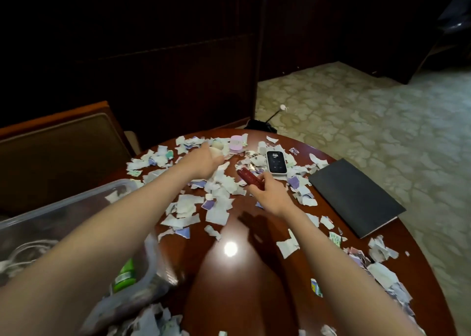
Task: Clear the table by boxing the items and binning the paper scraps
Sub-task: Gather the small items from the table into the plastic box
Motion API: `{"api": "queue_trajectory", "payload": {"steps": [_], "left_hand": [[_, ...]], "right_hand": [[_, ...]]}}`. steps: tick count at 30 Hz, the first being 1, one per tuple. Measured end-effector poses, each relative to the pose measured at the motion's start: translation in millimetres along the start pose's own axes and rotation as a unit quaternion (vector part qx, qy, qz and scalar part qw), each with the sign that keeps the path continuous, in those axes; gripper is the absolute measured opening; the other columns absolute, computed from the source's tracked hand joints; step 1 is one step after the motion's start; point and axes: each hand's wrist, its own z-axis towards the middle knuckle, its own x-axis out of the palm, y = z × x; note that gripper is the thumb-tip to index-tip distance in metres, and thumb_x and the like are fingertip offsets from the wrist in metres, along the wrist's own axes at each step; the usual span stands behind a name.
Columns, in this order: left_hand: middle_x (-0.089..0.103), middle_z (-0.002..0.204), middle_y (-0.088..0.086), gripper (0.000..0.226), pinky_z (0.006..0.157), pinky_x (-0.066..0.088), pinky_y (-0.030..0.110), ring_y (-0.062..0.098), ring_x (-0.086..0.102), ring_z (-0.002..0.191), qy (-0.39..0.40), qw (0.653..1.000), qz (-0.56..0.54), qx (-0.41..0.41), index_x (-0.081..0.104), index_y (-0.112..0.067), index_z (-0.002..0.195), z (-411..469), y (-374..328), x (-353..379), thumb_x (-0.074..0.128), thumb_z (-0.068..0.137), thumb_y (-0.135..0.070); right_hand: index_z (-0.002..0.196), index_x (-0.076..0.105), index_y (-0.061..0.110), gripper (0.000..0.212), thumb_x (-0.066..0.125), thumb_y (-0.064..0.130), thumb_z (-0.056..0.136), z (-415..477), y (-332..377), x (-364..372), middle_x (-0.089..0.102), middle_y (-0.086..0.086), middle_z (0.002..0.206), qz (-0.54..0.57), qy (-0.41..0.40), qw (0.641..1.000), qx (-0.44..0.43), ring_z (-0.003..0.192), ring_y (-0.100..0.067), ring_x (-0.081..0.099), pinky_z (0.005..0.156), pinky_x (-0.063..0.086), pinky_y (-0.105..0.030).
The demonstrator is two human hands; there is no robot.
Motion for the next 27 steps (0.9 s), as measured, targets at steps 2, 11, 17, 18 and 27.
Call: {"api": "queue_trajectory", "payload": {"steps": [2,11,17,18,27], "left_hand": [[0.057,0.120,0.019,0.060,0.080,0.044,0.033,0.032,0.056,0.103,-0.006,1.000,-0.026,0.001,0.031,0.000,0.137,-17.3,9.6,-16.0,0.043,0.095,-0.041],[0.052,0.098,0.008,0.044,0.058,0.044,0.026,0.020,0.055,0.077,-0.020,0.997,-0.069,-0.030,0.039,-0.008,0.122,-92.3,92.3,-84.8,0.052,0.091,-0.035],[0.054,0.094,0.008,0.033,0.051,0.038,0.027,0.020,0.052,0.070,-0.008,0.989,-0.127,-0.077,0.045,-0.009,0.109,-126.2,163.0,-98.9,0.059,0.087,-0.030],[0.055,0.095,0.008,0.035,0.053,0.037,0.026,0.021,0.052,0.075,-0.007,0.988,-0.129,-0.082,0.047,-0.008,0.110,-130.0,173.8,-98.4,0.059,0.087,-0.031],[0.056,0.088,0.004,0.033,0.049,0.039,0.024,0.014,0.051,0.063,0.052,0.977,-0.162,-0.127,0.049,-0.013,0.108,-153.3,261.2,-82.7,0.063,0.085,-0.032]], "right_hand": [[0.105,0.044,0.012,0.024,0.053,0.028,0.091,-7.9,15.5,4.0,0.057,-0.004,0.090,-0.007,0.010,1.000,-0.022,0.077,-0.021,0.053,0.068,0.041,-0.030],[0.096,0.049,0.013,0.017,0.057,0.027,0.088,-35.3,90.4,36.2,0.060,-0.007,0.086,0.003,0.033,0.995,-0.094,0.063,-0.015,0.050,0.055,0.039,-0.026],[0.092,0.053,0.010,0.018,0.061,0.024,0.085,-51.9,138.7,82.6,0.062,-0.009,0.082,0.024,0.087,0.989,-0.120,0.052,-0.014,0.046,0.048,0.039,-0.025],[0.094,0.054,0.009,0.018,0.062,0.023,0.085,-53.7,146.4,92.2,0.062,-0.009,0.084,0.024,0.096,0.987,-0.126,0.053,-0.014,0.047,0.050,0.040,-0.026],[0.103,0.057,0.014,0.028,0.070,0.016,0.079,-60.3,188.9,167.0,0.054,0.003,0.086,-0.178,0.238,0.934,-0.197,0.081,-0.015,0.052,0.058,0.038,-0.018]]}}
